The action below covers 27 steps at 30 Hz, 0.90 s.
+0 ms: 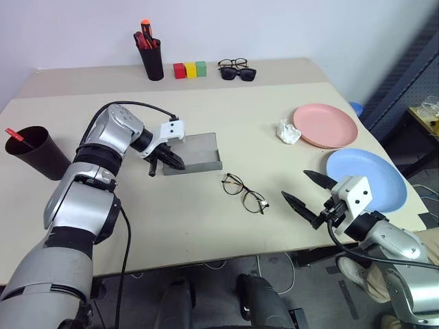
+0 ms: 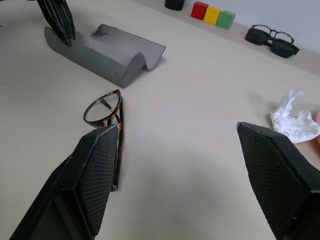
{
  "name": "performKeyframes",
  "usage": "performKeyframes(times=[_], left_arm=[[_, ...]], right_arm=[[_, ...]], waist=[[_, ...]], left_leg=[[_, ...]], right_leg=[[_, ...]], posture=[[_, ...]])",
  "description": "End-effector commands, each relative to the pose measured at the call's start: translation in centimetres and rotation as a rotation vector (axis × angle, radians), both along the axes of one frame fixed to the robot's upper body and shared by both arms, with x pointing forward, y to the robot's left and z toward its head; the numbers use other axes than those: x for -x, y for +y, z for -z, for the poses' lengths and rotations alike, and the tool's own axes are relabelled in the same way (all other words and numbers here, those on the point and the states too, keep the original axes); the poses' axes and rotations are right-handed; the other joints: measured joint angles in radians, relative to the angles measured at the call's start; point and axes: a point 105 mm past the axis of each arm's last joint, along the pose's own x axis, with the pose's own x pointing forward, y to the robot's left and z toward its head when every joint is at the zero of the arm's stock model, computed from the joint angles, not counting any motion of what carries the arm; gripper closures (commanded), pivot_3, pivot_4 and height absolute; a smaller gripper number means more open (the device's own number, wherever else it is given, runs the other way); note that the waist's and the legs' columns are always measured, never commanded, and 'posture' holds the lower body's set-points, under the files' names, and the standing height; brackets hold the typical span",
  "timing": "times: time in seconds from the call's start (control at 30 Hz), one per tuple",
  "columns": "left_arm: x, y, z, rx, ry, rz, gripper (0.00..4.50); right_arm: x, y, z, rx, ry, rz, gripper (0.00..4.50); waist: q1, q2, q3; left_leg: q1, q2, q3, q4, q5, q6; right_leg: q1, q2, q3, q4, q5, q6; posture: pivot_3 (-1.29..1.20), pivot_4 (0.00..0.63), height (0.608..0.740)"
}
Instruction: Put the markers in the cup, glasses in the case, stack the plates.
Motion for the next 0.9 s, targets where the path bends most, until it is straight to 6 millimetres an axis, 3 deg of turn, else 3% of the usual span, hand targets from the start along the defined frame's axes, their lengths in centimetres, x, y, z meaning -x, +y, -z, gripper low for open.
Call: performKeyframes(times=[0.03, 0.47, 0.9], left_arm=[[0.5, 0.0, -0.4, -0.002, -0.007, 0.040, 4.48], [4.5, -1.0, -3.1, 0.115, 0.104, 0.064, 4.48], [7.1, -0.3, -1.8, 0.066, 0.171, 0.072, 4.48]], right_arm=[[0.0, 0.0, -0.9, 0.010, -0.031, -0.010, 0.64], [-0.2, 0.3, -1.0, 0.005, -0.034, -0.006, 0.64], [-0.4, 0.1, -0.9, 0.004, -0.034, -0.010, 0.64]], waist=[[0.000, 0.000, 0.000], [0.000, 0.001, 0.000], [-0.001, 0.001, 0.000]], left_leg=[[0.000, 0.000, 0.000, 0.000, 0.000, 0.000], [0.000, 0.000, 0.000, 0.000, 0.000, 0.000], [0.000, 0.000, 0.000, 0.001, 0.000, 0.000]], right_leg=[[0.000, 0.000, 0.000, 0.000, 0.000, 0.000], [0.000, 0.000, 0.000, 0.001, 0.000, 0.001], [0.000, 0.000, 0.000, 0.001, -0.001, 0.001]], posture=[[0.00, 0.150, 0.740], [0.00, 0.150, 0.740], [0.00, 0.150, 0.740]])
